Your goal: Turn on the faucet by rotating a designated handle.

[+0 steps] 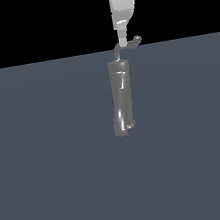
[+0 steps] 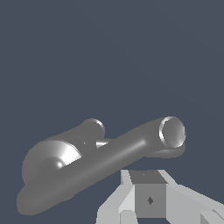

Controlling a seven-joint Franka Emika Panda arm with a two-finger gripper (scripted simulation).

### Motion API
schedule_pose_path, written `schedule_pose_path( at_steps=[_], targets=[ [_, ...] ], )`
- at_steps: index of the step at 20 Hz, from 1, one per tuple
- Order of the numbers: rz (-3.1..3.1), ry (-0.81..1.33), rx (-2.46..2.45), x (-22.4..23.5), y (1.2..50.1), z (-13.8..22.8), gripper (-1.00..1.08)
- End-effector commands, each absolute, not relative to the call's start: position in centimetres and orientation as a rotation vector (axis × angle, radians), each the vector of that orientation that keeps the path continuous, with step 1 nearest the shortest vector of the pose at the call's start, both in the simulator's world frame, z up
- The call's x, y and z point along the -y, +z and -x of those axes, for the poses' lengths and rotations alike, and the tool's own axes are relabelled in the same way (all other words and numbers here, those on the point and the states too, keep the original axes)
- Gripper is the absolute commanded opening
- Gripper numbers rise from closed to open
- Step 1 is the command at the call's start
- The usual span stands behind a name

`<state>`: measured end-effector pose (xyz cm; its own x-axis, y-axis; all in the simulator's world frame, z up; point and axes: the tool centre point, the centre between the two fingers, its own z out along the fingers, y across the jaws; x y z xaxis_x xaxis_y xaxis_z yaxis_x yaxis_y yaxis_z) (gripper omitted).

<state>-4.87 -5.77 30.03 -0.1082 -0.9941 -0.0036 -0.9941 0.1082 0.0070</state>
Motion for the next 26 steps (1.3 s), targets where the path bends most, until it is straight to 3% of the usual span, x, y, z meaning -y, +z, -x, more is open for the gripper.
schedule_pose_path(
  at_steps=[1,15,16,17,26],
  targets=[
    [-2.058,0.0,2.375,8.5,30.0,4.3,-1.0],
    [-2.031,0.0,2.397,13.4,30.0,2.2,-1.0],
    [-2.031,0.0,2.397,13.4,30.0,2.2,-1.0],
    [-2.106,-0.013,2.338,9.5,30.0,1.8,-1.0],
    [-2.086,-0.009,2.355,11.0,30.0,-0.3,-1.0]
  ],
)
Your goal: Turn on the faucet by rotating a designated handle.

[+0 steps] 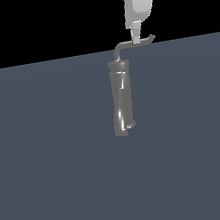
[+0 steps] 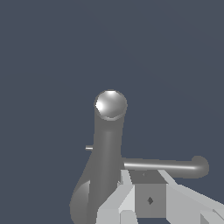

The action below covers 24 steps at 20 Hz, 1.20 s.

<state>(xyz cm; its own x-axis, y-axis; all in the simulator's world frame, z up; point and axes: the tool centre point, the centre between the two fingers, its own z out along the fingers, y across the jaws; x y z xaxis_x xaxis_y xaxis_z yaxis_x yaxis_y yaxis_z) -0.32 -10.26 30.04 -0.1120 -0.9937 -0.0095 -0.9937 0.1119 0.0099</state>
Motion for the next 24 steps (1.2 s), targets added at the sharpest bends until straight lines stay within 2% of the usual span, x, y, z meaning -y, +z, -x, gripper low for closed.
schedule_pose_path(
  at_steps=[1,24],
  targets=[
    [2.078,0.009,-2.351,11.1,30.0,-0.6,-1.0],
    [2.033,0.001,-2.395,14.7,30.0,-5.3,-1.0]
  ],
)
